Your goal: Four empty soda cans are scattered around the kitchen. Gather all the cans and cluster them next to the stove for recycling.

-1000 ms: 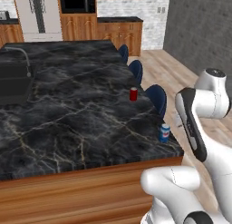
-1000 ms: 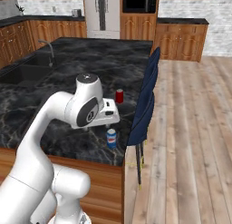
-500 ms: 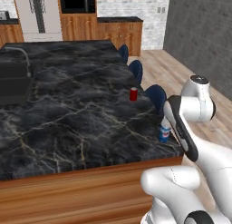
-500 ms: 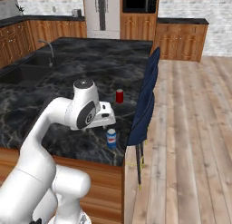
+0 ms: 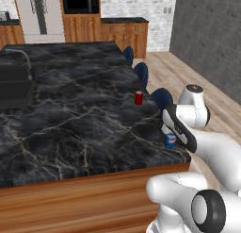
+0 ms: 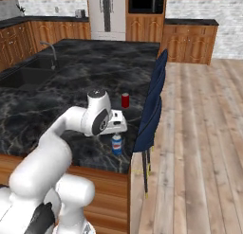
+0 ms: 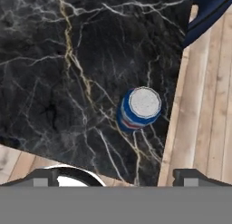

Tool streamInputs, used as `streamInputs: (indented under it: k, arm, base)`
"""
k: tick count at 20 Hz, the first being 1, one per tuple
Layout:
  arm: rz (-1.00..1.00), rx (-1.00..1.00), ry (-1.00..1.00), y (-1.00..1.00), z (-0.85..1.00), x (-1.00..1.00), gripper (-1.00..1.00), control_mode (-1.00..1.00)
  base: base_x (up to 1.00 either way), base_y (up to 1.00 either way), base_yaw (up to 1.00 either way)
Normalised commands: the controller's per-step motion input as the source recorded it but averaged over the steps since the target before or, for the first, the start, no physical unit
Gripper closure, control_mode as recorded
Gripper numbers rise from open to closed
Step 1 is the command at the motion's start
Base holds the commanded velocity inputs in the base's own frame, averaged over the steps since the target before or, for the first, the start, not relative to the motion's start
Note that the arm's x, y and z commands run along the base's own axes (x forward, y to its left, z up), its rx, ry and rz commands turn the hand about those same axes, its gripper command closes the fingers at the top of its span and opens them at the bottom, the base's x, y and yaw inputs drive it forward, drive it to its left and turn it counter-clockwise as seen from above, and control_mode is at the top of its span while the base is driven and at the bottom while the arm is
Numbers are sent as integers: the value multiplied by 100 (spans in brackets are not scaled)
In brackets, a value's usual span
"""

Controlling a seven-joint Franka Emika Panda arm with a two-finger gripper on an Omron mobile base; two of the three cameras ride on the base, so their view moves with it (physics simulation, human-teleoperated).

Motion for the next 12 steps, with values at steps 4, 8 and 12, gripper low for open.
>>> streamInputs:
  k: [4, 8, 12]
  arm:
    - [-5, -1, 4, -17, -28, 36, -100, -100]
    - [0, -2, 0, 0, -9, 8, -100, -100]
    - [0, 0, 0, 0, -9, 9, -100, -100]
  base:
    - [0, 0, 0]
    - [0, 0, 0]
    - [0, 0, 0]
